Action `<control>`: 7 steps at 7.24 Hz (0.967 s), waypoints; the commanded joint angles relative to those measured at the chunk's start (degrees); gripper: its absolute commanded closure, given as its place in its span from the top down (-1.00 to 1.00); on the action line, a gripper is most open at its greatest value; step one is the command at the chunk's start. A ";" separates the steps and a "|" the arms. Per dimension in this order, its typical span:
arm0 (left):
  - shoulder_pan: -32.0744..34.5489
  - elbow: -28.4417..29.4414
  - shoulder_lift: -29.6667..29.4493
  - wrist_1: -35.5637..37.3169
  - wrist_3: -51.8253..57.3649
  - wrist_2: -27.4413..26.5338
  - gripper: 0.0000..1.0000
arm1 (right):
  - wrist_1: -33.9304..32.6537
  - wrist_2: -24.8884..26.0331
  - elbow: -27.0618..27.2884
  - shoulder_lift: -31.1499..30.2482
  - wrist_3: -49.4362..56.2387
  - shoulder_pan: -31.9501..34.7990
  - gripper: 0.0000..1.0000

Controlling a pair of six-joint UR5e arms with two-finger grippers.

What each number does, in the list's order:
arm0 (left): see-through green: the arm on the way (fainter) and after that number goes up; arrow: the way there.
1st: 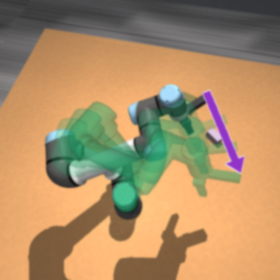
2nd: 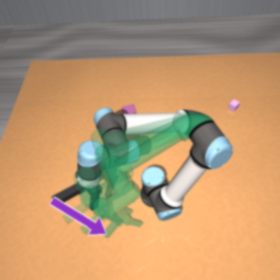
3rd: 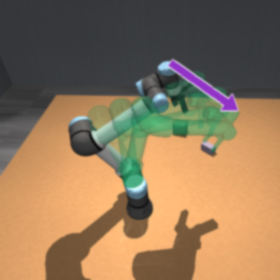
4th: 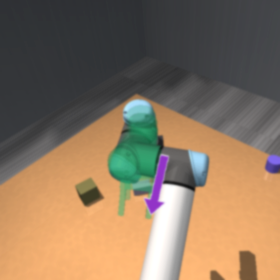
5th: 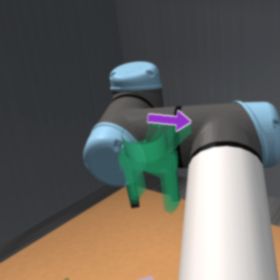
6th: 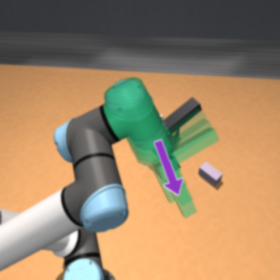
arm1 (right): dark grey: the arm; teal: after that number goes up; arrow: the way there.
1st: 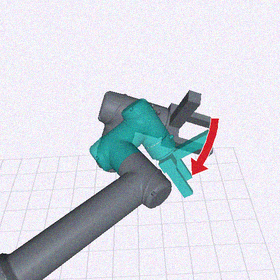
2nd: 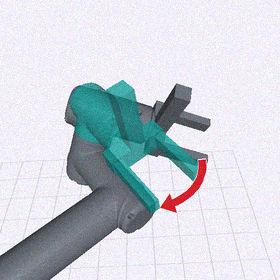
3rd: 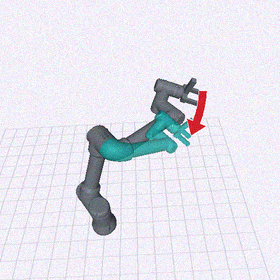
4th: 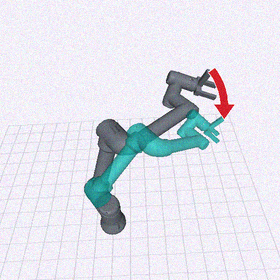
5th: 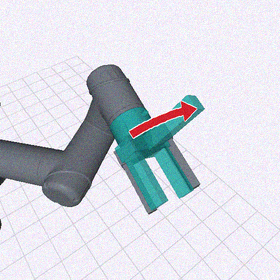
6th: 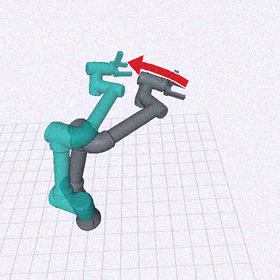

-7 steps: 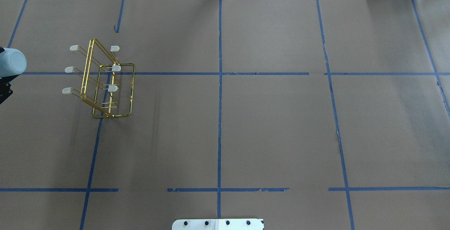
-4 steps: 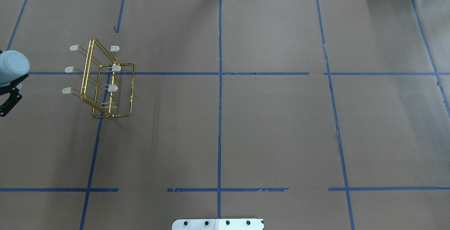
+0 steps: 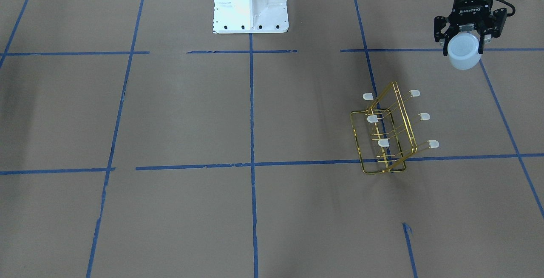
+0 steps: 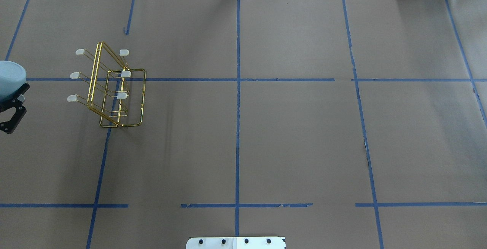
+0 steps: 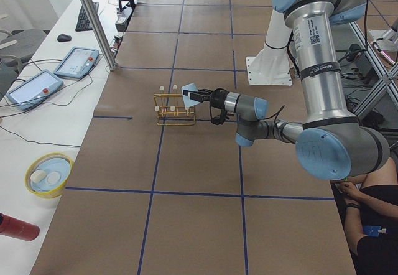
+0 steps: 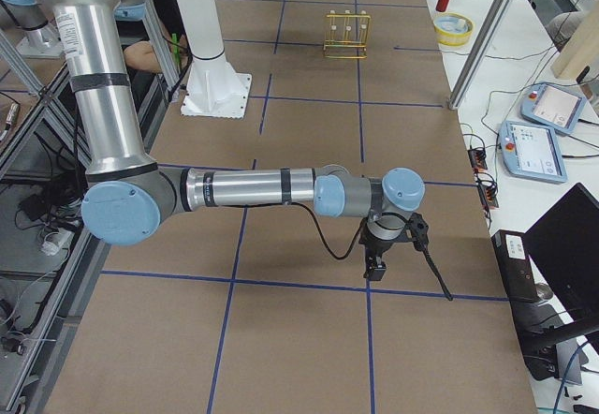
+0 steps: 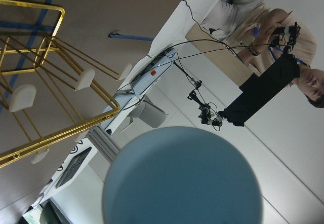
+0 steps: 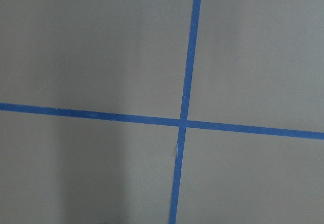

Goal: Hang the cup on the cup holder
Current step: 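Rotate the left gripper to tip the cup sideways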

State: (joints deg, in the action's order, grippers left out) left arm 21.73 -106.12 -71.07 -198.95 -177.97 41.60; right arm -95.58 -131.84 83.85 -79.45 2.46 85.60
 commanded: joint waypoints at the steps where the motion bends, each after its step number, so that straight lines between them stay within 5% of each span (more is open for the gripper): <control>1: -4.75 0.12 -0.82 -0.64 -11.03 -10.96 -1.00 | -0.05 0.00 0.00 0.00 0.00 0.00 1.00; 4: -8.19 5.90 -6.16 -5.81 -18.20 -22.32 -1.00 | -0.05 0.00 0.00 0.00 0.00 0.00 1.00; 7: -8.54 8.89 -13.71 -6.27 -18.38 -24.54 -1.00 | 0.04 0.00 0.00 0.00 0.00 0.00 1.00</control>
State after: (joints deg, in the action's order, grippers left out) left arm 13.32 -99.13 -81.36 -205.08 -196.31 17.93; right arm -95.57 -131.84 83.85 -79.45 2.46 85.60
